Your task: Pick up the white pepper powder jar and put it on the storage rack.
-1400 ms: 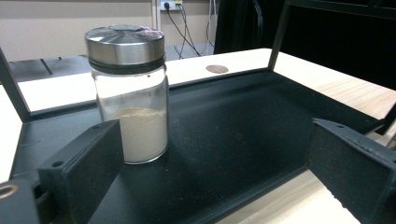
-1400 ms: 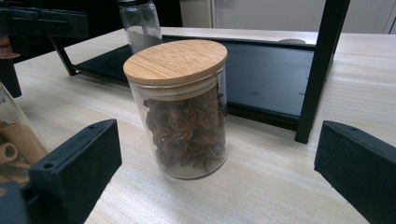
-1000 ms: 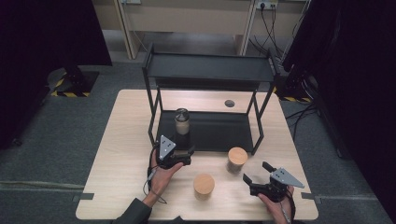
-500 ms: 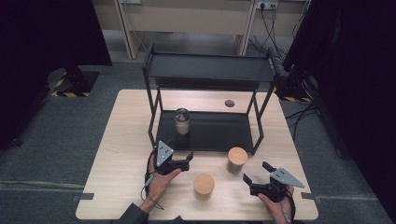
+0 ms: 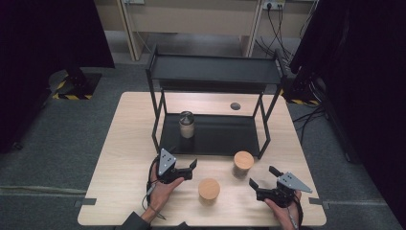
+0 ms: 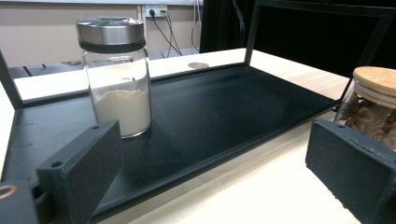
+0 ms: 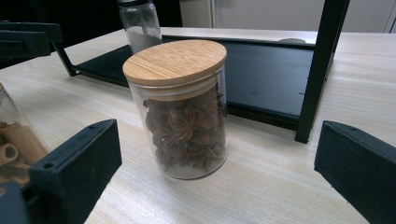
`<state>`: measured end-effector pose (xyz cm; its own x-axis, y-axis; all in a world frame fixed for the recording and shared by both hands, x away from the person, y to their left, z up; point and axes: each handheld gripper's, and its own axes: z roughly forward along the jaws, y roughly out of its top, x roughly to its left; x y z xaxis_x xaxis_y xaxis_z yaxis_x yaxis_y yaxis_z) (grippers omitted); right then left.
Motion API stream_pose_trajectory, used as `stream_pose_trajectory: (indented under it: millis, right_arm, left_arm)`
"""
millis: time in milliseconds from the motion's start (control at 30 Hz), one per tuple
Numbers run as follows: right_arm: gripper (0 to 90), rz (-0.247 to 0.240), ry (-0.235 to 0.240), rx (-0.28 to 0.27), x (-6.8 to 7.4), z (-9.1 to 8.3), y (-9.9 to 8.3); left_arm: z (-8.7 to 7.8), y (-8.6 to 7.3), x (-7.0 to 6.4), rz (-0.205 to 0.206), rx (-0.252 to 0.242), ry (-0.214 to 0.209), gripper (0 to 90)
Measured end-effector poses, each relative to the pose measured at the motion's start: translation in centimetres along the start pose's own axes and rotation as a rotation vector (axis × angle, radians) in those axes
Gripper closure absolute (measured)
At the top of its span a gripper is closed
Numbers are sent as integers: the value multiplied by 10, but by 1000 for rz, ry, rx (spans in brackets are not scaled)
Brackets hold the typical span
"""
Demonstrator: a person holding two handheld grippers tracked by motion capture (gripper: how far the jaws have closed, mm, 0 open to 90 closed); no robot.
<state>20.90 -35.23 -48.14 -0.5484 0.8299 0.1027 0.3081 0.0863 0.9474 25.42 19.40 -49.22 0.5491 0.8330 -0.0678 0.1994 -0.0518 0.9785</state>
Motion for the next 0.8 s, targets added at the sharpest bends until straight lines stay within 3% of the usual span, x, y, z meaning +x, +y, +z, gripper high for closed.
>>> stream_pose_trajectory:
  millis: [800]
  right_arm:
    - [9, 2, 2, -4, -1, 0, -1]
  left_arm:
    - [-16, -11, -2, 5, -1, -2, 37]
